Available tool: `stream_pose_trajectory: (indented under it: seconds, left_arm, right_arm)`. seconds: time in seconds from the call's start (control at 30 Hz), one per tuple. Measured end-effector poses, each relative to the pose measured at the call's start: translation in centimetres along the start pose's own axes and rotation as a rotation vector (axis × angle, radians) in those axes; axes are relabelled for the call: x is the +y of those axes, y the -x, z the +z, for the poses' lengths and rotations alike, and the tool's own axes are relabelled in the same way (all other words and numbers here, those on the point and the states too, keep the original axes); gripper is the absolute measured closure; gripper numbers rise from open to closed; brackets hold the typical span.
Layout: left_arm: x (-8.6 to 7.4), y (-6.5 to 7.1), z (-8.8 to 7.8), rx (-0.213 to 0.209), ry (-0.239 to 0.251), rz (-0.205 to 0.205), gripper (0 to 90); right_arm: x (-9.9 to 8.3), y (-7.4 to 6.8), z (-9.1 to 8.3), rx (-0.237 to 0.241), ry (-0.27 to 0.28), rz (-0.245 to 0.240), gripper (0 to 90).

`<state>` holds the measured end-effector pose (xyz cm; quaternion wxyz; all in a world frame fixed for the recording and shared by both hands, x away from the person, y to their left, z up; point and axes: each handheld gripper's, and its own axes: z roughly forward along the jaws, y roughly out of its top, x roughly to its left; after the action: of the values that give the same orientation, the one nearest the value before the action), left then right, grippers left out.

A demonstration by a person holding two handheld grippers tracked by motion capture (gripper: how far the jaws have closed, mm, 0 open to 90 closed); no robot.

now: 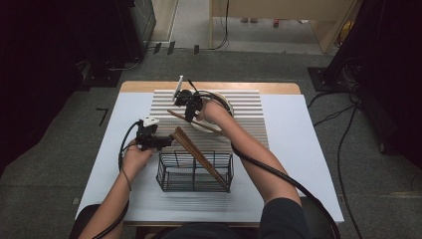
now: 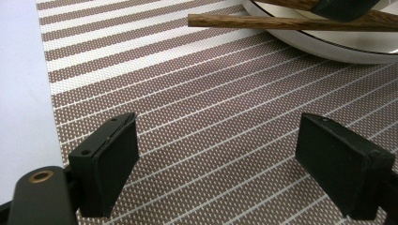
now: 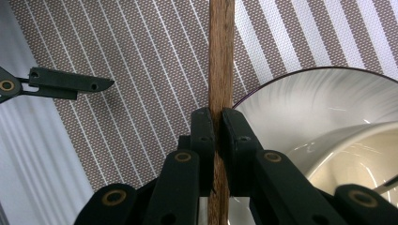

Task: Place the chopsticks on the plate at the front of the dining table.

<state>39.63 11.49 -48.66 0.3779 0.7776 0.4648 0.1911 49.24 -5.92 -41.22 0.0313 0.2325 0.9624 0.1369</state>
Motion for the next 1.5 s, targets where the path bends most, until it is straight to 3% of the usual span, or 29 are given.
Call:
stream_pose_trajectory:
  seconds: [0.63,1.5]
  left_arm:
    - [0.0,0.1,0.1,-0.005,0.002,-0.009,14.2]
    - [-0.1,0.2,0.3,-0.008,-0.002,-0.002,14.2]
  right_arm:
    - [-0.3,0.3,1.2,0.009,-0.017,0.024,84.7]
    - [-0.6,0.7,1.4,-0.001,-0.013,0.047,81.4]
